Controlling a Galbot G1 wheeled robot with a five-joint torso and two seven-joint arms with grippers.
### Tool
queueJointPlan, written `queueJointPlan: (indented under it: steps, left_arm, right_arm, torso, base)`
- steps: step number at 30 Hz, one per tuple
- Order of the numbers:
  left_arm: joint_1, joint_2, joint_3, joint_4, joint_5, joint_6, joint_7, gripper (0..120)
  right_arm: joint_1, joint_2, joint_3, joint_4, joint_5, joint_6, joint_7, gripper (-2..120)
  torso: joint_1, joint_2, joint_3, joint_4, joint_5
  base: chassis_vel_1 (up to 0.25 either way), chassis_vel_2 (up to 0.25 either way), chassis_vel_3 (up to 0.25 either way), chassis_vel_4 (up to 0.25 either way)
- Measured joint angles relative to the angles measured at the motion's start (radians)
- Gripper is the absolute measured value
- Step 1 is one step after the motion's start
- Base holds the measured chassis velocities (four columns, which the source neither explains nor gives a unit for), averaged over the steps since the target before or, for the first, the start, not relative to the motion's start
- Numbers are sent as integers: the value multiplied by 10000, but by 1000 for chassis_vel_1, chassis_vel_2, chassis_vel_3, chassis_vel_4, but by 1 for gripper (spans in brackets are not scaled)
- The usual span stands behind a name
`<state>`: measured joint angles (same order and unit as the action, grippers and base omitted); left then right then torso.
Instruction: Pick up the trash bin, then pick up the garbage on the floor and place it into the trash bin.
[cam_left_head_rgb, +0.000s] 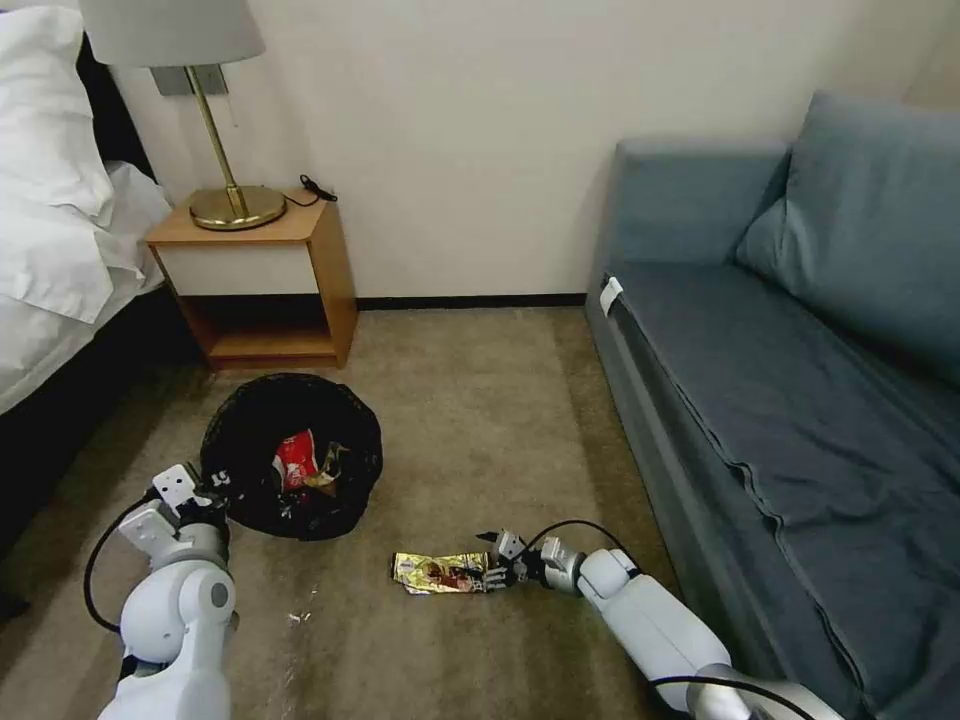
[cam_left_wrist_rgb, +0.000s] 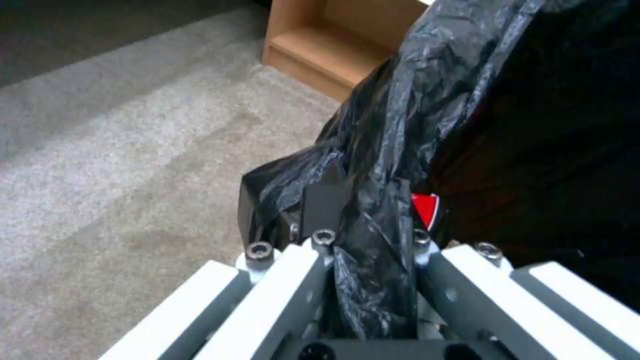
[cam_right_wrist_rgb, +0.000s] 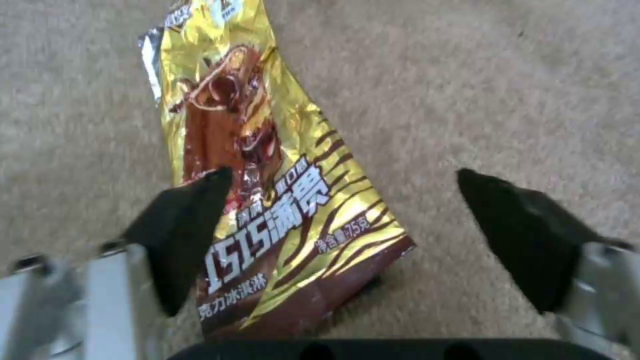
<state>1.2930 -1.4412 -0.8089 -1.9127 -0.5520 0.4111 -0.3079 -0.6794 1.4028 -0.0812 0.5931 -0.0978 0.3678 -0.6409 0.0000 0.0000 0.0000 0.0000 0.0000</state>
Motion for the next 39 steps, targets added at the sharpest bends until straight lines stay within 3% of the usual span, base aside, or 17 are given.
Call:
queueJointPlan:
  steps: [1,5,23,28,33,39]
  left_arm:
    - [7,-10,-1,-25,2,8,-16,1]
    - [51,-7,-20,-76,2,13,-19,1]
    - [284,3,-128,-307,-6,29,-35,1]
    - [231,27,-128,-325,-14,30,-64,1]
    - [204,27,-112,-322,-14,32,-67,1]
    - [174,36,-117,-256,-13,33,-69,1]
  right_arm:
    - [57,13,-39,-86,-18,-5,0,96]
    - [152,77,-59,-377,-61,-6,0,100]
    - [345,363,241,-1280,-24,-167,-874,99]
    - [251,329,395,-1293,179,-62,-984,79]
    - [265,269,443,-1235,295,-50,-982,65]
    - [371,198,475,-1149,426,-52,-941,38]
  torso:
    - [0,0,0,0,0]
    - [0,0,0,0,0]
    - [0,0,-1,1,0]
    - [0,0,-1,-1,-1]
    - [0,0,0,0,0]
    - [0,0,0,0,0]
  base:
    - [0,0,0,0]
    - [0,0,0,0]
    - [0,0,0,0]
    - [0,0,0,0]
    - [0,0,0,0]
    - [0,0,0,0]
